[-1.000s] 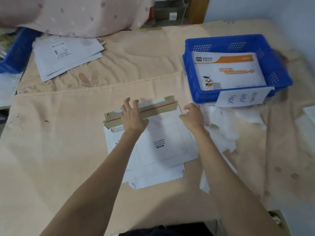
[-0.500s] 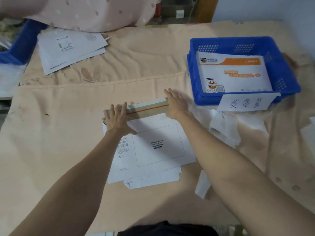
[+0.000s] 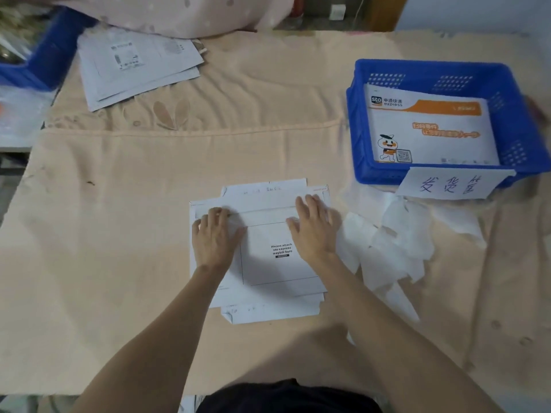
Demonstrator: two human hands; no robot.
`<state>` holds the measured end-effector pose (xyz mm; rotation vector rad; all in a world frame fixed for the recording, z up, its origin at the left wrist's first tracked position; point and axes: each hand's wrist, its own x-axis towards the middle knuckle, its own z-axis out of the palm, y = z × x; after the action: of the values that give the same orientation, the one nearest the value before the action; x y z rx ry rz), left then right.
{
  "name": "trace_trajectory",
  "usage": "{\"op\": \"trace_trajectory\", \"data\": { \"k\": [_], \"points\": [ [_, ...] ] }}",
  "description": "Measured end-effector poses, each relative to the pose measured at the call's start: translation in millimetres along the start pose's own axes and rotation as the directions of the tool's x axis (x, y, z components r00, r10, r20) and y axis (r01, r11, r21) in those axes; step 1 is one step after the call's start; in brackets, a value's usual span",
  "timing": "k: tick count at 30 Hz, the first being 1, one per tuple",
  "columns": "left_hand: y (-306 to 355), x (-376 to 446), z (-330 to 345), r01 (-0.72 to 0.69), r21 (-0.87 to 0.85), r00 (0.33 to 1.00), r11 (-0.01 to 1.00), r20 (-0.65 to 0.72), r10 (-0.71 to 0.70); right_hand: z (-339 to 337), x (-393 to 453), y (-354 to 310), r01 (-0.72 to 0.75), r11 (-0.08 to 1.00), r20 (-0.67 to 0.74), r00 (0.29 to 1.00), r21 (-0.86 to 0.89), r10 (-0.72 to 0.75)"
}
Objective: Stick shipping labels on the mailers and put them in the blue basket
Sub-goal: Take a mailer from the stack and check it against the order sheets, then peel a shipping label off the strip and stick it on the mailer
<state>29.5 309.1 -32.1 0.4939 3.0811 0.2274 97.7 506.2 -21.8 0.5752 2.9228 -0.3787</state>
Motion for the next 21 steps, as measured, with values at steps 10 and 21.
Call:
{"op": "trace_trajectory", "data": {
  "k": [10, 21],
  "points": [
    [7.4, -27.5, 13.2, 0.127, -0.053, 0.973, 0.990, 0.200, -0.114, 4.4, -6.0, -16.2, -0.108, 0.994, 0.114, 0.988, 0.021, 0.105],
    [4.9, 17.3, -11.6, 0.252, -0.103, 0.966, 0.962, 0.080, -0.244, -14.9, 7.1, -10.5, -0.132, 0.941, 0.116, 0.988, 0.311, 0.100]
  ]
}}
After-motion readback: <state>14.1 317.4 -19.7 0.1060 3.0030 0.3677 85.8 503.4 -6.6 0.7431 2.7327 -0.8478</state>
